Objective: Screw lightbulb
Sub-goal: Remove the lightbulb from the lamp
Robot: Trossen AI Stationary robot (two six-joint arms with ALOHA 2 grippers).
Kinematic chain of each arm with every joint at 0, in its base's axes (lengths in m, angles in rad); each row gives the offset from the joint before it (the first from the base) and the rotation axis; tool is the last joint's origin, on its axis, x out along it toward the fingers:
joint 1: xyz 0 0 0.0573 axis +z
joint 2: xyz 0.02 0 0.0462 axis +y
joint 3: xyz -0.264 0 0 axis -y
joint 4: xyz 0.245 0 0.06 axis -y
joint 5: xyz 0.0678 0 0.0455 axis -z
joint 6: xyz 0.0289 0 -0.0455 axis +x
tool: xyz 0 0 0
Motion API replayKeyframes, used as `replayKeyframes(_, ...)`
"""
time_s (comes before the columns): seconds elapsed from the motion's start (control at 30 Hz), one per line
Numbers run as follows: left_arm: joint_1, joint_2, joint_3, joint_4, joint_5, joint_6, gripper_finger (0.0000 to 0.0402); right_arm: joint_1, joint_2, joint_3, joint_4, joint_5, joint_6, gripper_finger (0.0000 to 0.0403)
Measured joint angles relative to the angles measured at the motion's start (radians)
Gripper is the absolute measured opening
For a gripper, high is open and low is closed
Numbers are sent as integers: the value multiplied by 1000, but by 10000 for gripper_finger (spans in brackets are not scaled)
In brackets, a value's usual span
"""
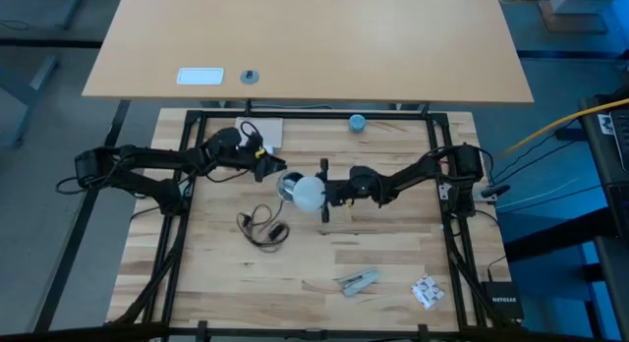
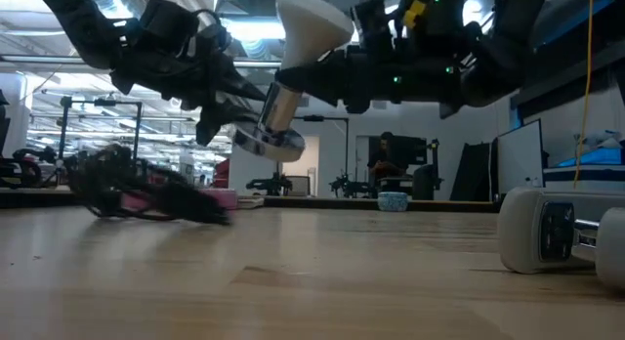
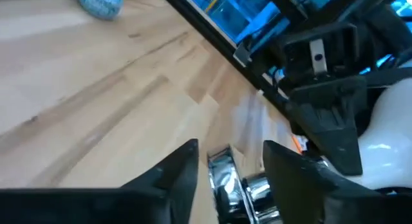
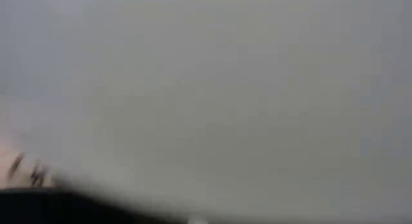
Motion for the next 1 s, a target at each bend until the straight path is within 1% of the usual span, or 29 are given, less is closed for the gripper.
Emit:
replayKeyframes(0.07,0,0,0,-6,8,-3,181,4,1,-1,-4,18,-3,159)
replayKeyframes(0.17,10,0,0,-8,38,-57,202,5,1,0,5,56,-6,159)
replayKeyframes(0.27,28,0,0,-33,116,-111,212,1,0,0,4,91,-7,159)
replayKeyframes(0.4,54,0,0,-147,305,-163,213,2,1,0,1,106,-15,159)
replayKeyframes(0.43,56,0,0,-192,338,-164,212,3,1,0,3,109,-23,159)
replayKeyframes(0.5,50,0,-1,-289,373,-150,210,1,0,1,9,129,-38,159)
replayKeyframes(0.53,42,0,-1,-337,375,-136,210,0,0,1,9,132,-38,159)
replayKeyframes(0.63,13,0,-1,-472,345,-78,211,-1,0,1,7,138,-41,159)
replayKeyframes(0.77,-51,0,-2,-559,238,-21,209,0,0,1,3,129,-39,159)
replayKeyframes(0.87,-110,0,-2,-534,144,0,205,-3,-3,1,-37,129,15,159)
replayKeyframes(1.0,-195,0,-2,-465,8,-12,203,-30,-6,1,-167,96,165,159)
